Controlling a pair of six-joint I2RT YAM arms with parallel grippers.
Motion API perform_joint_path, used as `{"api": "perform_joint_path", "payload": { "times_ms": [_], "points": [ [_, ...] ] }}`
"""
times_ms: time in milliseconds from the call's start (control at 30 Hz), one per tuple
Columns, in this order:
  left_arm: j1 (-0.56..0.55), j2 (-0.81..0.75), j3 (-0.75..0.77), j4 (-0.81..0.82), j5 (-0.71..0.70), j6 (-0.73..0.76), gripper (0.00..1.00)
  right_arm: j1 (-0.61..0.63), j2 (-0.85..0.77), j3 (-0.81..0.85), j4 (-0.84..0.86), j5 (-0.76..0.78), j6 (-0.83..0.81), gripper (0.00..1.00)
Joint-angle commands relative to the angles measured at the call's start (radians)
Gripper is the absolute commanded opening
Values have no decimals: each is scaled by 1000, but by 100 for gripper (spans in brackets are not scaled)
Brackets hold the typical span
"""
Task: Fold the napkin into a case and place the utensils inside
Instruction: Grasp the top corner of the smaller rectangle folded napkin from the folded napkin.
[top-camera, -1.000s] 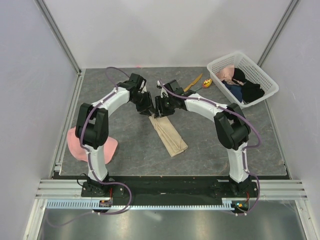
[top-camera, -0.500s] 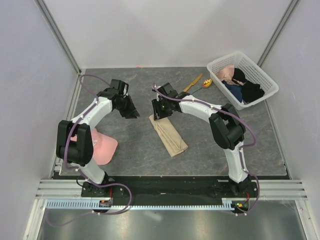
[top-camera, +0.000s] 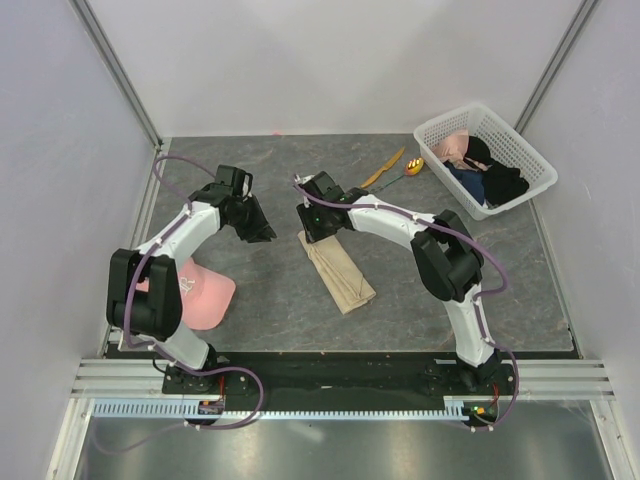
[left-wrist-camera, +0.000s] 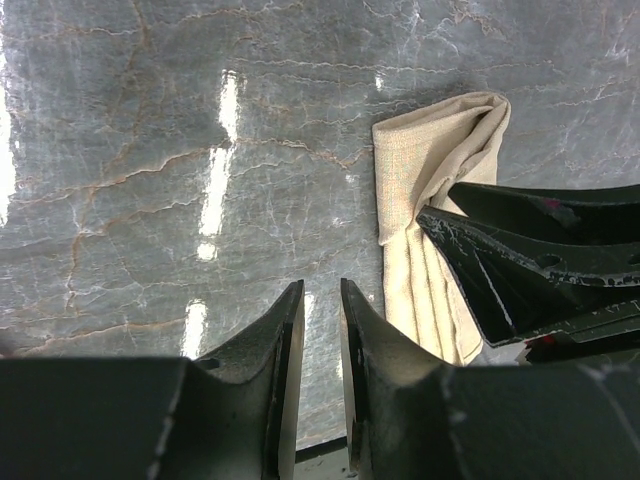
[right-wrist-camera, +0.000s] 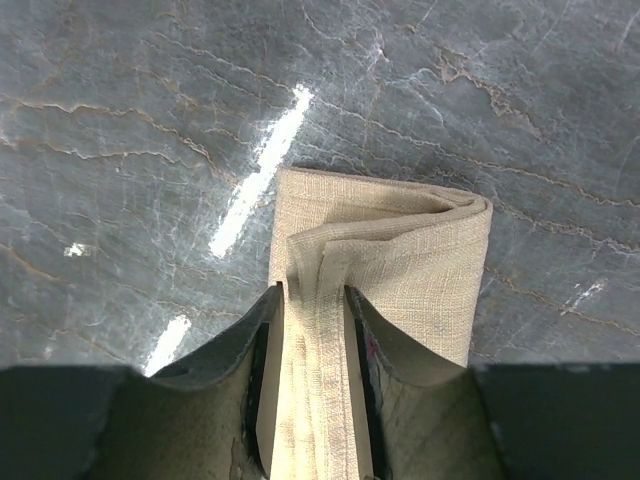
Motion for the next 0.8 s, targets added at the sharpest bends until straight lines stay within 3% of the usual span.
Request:
{"api": "perform_joint_path", "payload": {
  "times_ms": [0, 467, 633, 767],
  "points": [
    [6, -40, -20, 43, 16, -24, 27, 32, 23, 47, -30, 96, -42, 36],
    [8, -68, -77, 69, 40, -33, 27, 64, 51, 64, -43, 164, -67, 38],
    [5, -74, -95, 92, 62, -33, 27, 62, 48, 72, -46, 179, -70, 13],
    [-4, -77, -108, 129, 82, -24, 28, 61, 40, 84, -49, 176, -70, 0]
  ]
}}
